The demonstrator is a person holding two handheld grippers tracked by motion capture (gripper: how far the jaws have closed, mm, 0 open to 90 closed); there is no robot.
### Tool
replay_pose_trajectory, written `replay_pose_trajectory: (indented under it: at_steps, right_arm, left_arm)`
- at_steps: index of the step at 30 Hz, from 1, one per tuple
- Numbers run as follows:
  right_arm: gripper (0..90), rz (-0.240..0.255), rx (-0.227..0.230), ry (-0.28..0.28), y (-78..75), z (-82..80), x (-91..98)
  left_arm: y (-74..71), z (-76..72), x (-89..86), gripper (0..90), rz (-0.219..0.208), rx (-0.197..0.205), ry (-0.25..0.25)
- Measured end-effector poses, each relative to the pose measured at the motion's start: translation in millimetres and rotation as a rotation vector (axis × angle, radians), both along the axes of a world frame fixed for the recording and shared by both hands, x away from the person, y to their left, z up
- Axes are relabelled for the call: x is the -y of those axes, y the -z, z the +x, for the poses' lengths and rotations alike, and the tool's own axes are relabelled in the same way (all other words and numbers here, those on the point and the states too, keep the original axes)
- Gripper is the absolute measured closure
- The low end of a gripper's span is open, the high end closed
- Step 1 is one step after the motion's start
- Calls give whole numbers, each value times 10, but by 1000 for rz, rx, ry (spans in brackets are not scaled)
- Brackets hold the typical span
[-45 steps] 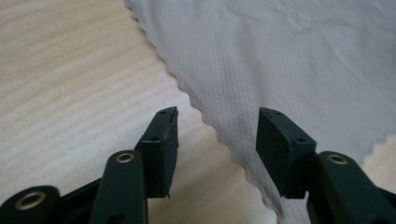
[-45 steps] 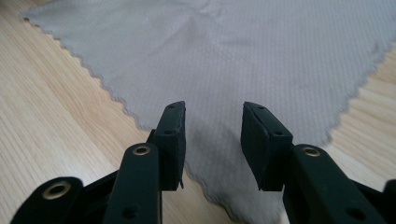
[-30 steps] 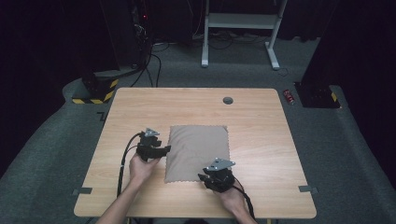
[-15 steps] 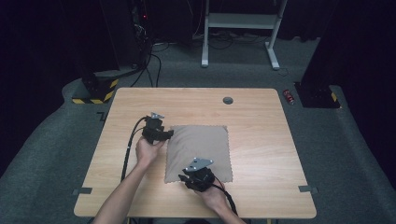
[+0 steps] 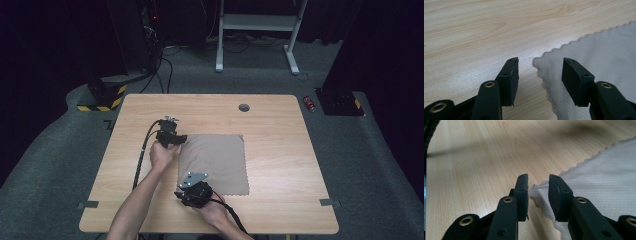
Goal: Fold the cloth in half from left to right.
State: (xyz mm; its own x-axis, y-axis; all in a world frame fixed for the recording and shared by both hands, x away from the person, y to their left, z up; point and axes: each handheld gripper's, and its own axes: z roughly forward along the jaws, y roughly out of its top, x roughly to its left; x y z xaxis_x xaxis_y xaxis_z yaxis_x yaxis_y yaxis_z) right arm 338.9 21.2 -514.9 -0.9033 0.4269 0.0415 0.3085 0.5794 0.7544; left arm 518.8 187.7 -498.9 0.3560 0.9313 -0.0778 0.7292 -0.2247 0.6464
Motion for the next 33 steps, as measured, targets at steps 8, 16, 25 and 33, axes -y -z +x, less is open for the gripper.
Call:
replay_pose_trajectory:
  at_steps: [8, 16, 25, 33]
  right_arm:
    - [656, -44, 3, 0, 47, -26, -57]
    - [687, -86, 55, -1, 72, -74, -83]
    - [860, -136, 111, -14, 54, -116, -158]
    - [899, -152, 127, 9, 47, -145, -182]
  left_arm:
    - [63, 101, 32, 475, 26, -7, -3]
    - [102, 151, 65, 522, 79, 9, -10]
    - [117, 143, 103, 737, 54, 32, 22]
    - [116, 157, 89, 890, 31, 22, 26]
